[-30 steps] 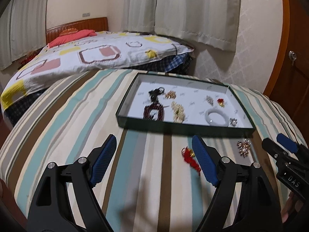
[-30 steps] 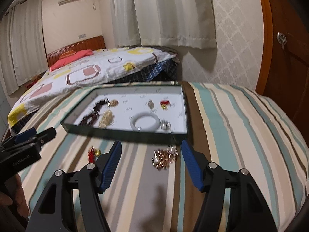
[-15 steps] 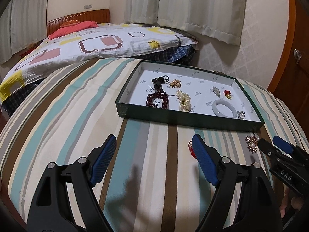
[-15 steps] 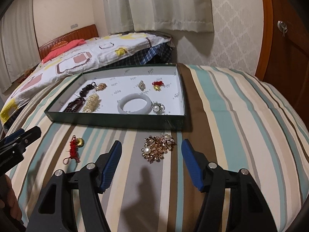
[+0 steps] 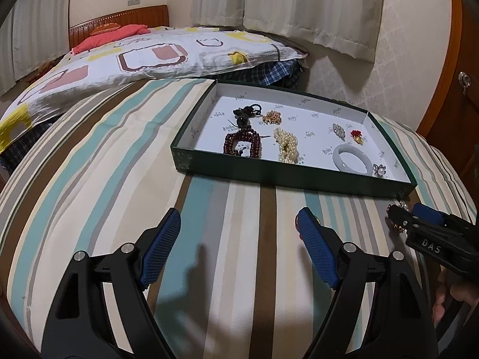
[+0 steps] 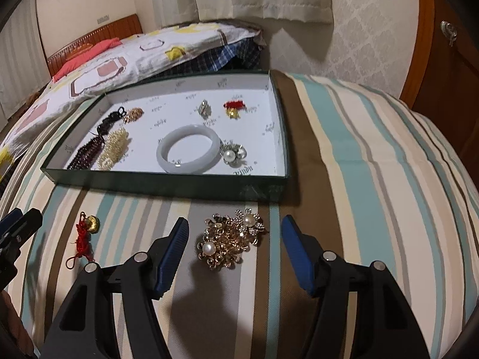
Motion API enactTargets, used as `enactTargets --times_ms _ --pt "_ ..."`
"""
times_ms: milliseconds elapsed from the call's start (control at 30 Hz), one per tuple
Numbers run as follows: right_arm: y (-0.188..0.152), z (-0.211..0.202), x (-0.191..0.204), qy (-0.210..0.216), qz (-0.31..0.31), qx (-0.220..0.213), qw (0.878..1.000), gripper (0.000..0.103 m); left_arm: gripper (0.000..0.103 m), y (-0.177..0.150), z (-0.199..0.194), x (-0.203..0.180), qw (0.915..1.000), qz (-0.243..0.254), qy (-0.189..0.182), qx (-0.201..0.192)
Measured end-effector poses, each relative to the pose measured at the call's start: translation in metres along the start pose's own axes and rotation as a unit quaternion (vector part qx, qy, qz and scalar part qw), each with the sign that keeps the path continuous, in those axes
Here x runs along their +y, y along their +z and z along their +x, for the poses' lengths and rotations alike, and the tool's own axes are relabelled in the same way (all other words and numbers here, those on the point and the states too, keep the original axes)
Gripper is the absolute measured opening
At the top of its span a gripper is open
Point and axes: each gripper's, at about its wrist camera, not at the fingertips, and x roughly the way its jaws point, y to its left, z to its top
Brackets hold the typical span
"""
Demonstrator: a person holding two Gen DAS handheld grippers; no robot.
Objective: Organize jewelry
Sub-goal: 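Move left tool to red tassel coin charm while right tool grasps gold pearl flower brooch, then grasp red tassel coin charm with left tool while right tool holds flower brooch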
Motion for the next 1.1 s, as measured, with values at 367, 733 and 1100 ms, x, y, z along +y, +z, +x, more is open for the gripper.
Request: enactTargets --times_ms 367,733,1100 --pt "-0.01 -0.004 0.0 0.006 -0.011 -0.006 1.0 0.04 0.078 -0.002 0.004 -0.006 0.9999 0.006 -0.002 0.008" --pt "-0.019 -0.014 -0.004 0.024 0.0 -0.015 1.0 0.039 0.078 -0.006 0.007 -0.017 0.9996 0.021 -0.011 0.014" --pt "-0.02 -0.023 -0.003 0.028 -0.006 -0.029 0.999 0.039 0.077 -0.009 0.015 -0.033 0.9983 0.042 -0.027 0.029"
